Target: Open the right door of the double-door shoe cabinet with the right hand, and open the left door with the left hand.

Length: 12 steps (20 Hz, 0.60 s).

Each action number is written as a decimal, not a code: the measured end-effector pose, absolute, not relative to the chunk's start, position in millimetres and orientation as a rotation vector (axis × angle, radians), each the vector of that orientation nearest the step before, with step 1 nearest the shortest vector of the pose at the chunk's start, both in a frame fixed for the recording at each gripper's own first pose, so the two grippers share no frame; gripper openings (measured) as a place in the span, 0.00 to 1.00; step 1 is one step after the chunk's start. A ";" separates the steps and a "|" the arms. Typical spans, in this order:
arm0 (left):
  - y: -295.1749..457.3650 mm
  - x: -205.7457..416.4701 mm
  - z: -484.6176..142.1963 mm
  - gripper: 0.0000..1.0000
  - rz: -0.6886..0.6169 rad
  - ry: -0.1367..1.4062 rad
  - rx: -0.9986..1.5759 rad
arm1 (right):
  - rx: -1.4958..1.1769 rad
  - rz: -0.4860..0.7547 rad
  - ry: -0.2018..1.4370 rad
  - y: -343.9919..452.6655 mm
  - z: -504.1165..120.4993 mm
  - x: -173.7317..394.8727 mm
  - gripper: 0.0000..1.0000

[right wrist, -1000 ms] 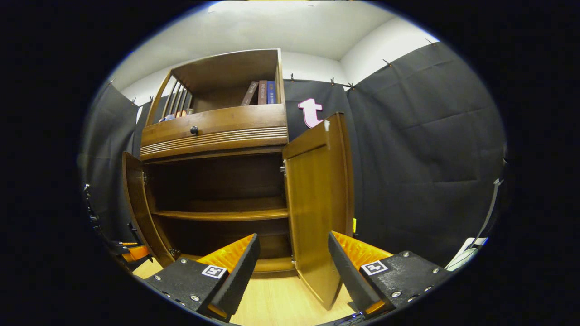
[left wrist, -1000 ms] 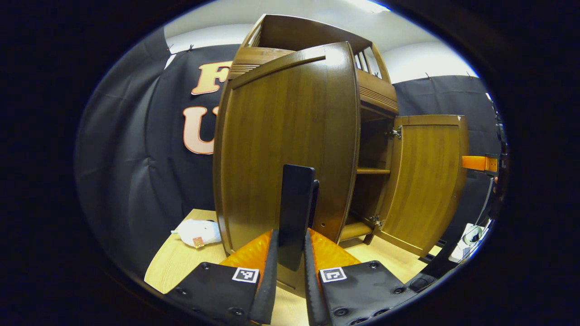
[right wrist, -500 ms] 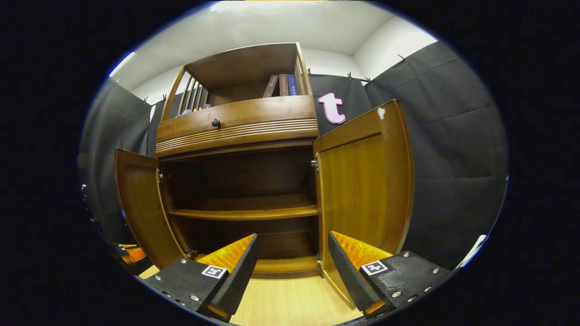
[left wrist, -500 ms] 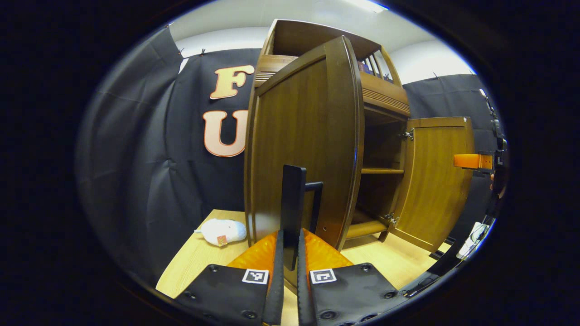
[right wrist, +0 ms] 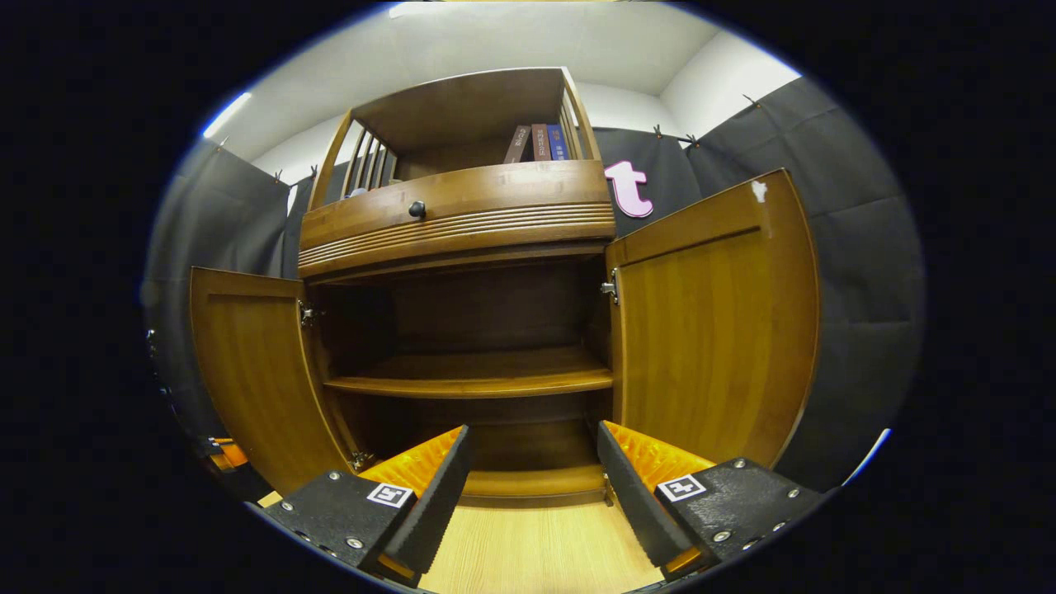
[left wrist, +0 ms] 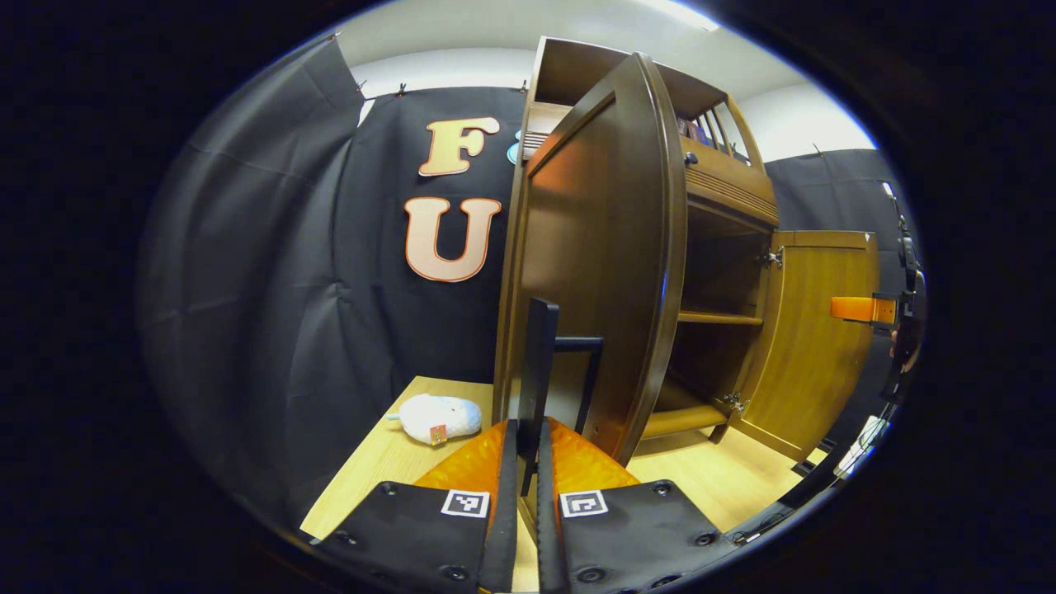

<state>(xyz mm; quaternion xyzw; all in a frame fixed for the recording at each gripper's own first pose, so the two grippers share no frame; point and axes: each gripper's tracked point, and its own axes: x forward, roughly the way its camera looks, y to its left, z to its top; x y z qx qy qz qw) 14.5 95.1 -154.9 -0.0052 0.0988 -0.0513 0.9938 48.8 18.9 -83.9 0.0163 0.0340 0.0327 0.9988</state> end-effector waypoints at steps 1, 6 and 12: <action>99.9 14.9 -156.1 0.17 -0.099 0.199 -0.007 | 0.032 0.073 0.071 24.1 -85.2 50.7 0.92; 128.9 20.4 -152.2 0.13 -0.089 0.190 -0.012 | 0.031 0.108 0.082 48.6 -89.8 60.1 0.92; 147.0 20.8 -149.5 0.08 -0.154 0.184 -0.002 | 0.016 0.169 0.092 87.1 -92.0 72.8 0.92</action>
